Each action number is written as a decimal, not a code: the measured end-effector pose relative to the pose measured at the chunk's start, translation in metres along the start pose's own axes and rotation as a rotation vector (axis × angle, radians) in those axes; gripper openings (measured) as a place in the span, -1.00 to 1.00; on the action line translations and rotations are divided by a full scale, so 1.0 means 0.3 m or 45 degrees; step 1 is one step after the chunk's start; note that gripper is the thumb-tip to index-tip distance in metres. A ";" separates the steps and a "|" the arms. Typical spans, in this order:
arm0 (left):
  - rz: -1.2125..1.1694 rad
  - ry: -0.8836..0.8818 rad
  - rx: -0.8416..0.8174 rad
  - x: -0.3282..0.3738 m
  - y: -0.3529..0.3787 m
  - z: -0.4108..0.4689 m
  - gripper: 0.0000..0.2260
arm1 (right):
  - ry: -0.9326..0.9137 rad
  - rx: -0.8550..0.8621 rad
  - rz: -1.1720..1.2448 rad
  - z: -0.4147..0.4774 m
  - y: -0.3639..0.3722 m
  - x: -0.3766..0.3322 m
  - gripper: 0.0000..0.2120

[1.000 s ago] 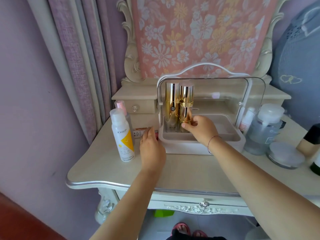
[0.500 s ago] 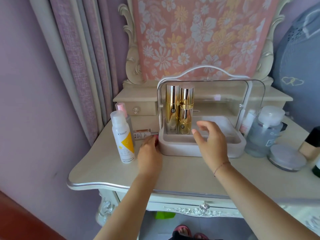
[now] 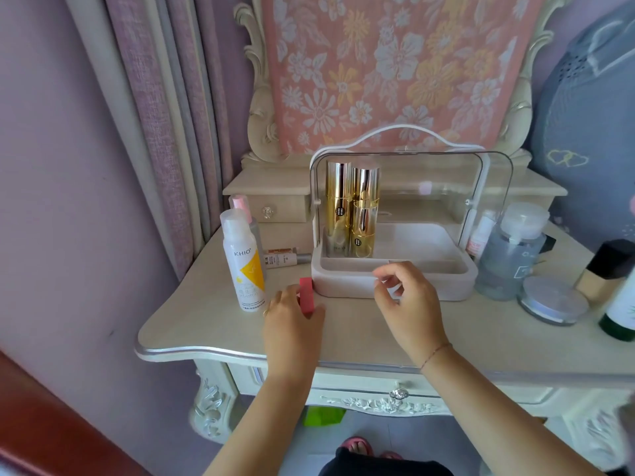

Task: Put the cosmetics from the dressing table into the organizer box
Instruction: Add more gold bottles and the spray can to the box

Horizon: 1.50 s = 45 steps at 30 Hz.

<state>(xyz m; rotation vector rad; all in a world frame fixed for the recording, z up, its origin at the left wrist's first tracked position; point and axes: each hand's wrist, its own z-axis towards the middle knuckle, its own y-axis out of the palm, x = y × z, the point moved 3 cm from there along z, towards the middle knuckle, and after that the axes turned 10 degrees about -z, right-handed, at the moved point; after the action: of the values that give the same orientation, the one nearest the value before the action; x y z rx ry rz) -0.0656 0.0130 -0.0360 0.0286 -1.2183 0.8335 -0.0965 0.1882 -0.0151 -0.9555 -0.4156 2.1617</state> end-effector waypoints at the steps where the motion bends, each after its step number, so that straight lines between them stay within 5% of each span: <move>1: -0.009 0.002 -0.013 0.006 -0.002 -0.010 -0.76 | 0.007 -0.018 0.009 -0.002 0.004 0.001 -0.87; 5: -0.118 0.023 0.077 0.025 -0.033 -0.041 -0.73 | 0.009 -0.016 0.016 -0.007 0.004 0.009 -0.86; 9: -0.190 0.060 0.589 0.011 -0.130 -0.020 -0.55 | 0.005 0.022 0.024 -0.009 -0.002 0.010 -0.85; 11: -0.192 -0.049 0.669 -0.011 -0.159 0.031 -0.43 | 0.005 0.018 0.024 -0.007 0.002 0.006 -0.85; 15: -0.316 -0.188 0.458 -0.052 -0.157 0.104 -0.51 | 0.038 0.000 0.040 -0.007 0.003 0.007 -0.84; 20: -0.315 -0.209 0.431 -0.054 -0.185 0.089 -0.83 | 0.100 -0.042 0.068 -0.004 -0.014 -0.024 -0.87; 23: -0.400 -0.075 0.427 0.009 -0.202 0.034 -0.78 | 0.088 -0.160 0.193 -0.027 -0.035 -0.059 -0.81; 27: -0.489 0.098 0.141 0.157 -0.131 -0.011 -0.70 | -0.010 -0.544 0.447 -0.045 -0.046 -0.144 -0.47; 34: -0.663 0.163 -0.306 0.318 0.094 -0.001 -0.68 | 0.248 -0.338 0.410 0.086 -0.116 -0.018 -0.66; 41: 0.004 0.421 -0.347 0.215 0.230 0.027 -0.75 | 0.503 -0.309 0.096 0.270 -0.072 0.203 -0.74; 45: 0.098 0.484 -0.358 0.175 0.247 0.025 -0.75 | 0.544 -0.485 -0.046 0.345 0.016 0.245 -0.68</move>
<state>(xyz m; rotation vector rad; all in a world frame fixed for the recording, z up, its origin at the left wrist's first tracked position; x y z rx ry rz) -0.1095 0.0910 -0.0193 -0.3909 -0.9694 0.6886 -0.2093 0.2383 0.0148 -1.5664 -0.6359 1.8086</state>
